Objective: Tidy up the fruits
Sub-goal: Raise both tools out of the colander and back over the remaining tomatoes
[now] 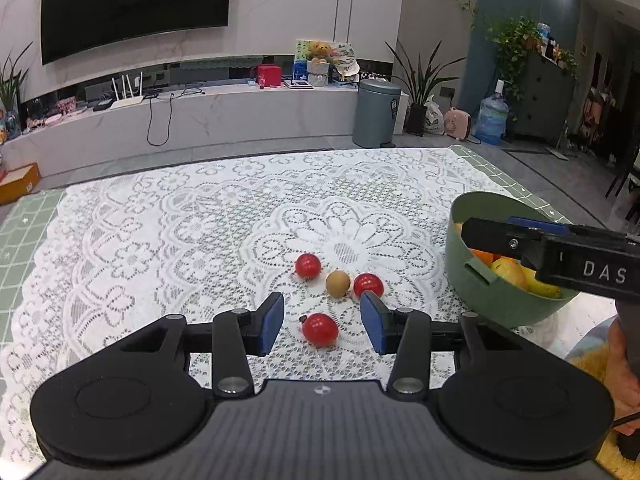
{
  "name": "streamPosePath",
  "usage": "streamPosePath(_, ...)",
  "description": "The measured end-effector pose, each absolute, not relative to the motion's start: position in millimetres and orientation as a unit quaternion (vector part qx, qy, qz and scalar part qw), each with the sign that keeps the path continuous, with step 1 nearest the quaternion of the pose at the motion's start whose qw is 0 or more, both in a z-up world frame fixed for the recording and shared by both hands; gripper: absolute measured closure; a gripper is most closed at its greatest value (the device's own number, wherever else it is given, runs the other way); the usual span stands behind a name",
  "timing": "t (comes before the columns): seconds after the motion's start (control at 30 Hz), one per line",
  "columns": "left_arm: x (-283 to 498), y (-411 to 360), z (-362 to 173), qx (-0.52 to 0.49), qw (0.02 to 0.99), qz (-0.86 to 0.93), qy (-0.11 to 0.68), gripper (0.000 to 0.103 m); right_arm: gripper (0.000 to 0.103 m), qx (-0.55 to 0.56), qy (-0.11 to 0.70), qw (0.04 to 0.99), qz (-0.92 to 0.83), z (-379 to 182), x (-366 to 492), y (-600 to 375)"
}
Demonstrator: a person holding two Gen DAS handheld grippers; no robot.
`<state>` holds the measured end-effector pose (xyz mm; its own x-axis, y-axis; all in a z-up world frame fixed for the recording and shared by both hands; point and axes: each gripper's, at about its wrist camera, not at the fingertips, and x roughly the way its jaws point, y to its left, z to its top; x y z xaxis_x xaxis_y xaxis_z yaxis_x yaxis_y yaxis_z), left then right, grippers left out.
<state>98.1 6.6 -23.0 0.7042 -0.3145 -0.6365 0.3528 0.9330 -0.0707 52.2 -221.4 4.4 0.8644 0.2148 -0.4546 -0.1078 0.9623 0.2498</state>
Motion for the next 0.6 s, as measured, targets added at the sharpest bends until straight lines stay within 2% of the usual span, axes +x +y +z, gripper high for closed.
streamPosePath(0.13,103.5,14.7,-32.6,0.007,0.92,-0.18,0.348,0.05,0.043,0.082,0.253,0.96,0.089,-0.8,57.0,-210.8)
streamPosePath(0.2,105.9,16.3,-37.3,0.002,0.919,-0.181,0.351,0.05,0.049,0.074,0.261,0.958,0.09,-3.5,60.0,-206.7)
streamPosePath(0.37,112.8,18.1,-48.1,-0.006,0.917,-0.176,0.358,0.05,0.055,0.054,0.279,0.954,0.097,-9.8,68.6,-192.5)
streamPosePath(0.6,121.6,24.7,-55.5,-0.03,0.913,-0.169,0.369,0.05,0.055,0.003,0.316,0.942,0.114,-22.7,85.7,-169.9)
